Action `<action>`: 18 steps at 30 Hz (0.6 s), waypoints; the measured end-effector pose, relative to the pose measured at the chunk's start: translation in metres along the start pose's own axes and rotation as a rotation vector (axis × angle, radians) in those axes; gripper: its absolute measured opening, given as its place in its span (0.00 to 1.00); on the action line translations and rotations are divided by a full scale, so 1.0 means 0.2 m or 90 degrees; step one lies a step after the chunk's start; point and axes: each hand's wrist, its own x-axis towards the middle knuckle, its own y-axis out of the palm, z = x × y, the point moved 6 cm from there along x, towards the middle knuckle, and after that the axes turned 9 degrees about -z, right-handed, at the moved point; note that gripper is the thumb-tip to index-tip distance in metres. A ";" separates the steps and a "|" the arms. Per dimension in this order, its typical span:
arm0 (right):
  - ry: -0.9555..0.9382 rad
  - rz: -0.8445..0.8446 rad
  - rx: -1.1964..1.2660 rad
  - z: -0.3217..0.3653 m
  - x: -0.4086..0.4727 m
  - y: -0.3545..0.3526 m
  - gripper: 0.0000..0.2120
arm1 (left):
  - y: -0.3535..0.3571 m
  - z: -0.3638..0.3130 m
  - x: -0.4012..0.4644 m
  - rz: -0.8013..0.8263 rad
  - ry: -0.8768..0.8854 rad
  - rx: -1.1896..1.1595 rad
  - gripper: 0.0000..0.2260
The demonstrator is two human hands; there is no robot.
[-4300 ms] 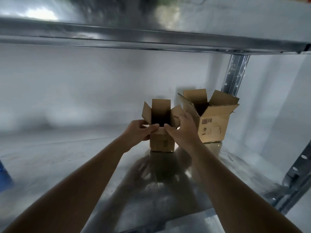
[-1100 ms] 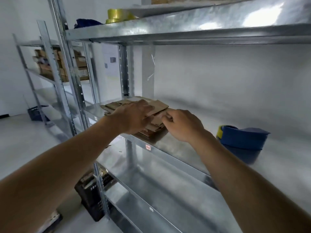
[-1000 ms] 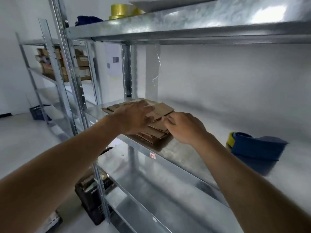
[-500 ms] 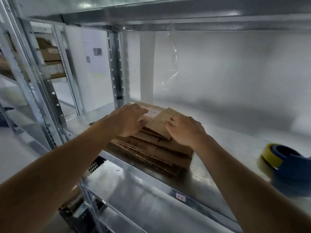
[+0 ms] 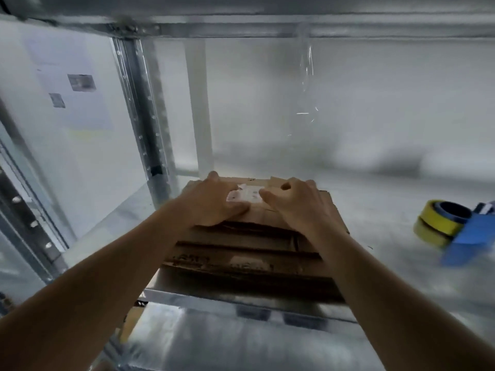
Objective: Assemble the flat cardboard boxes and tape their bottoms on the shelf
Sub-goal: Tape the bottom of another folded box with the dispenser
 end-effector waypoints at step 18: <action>0.001 -0.011 0.098 -0.30 -0.21 -0.30 0.46 | -0.08 -0.28 -0.17 -0.102 -0.082 -0.230 0.46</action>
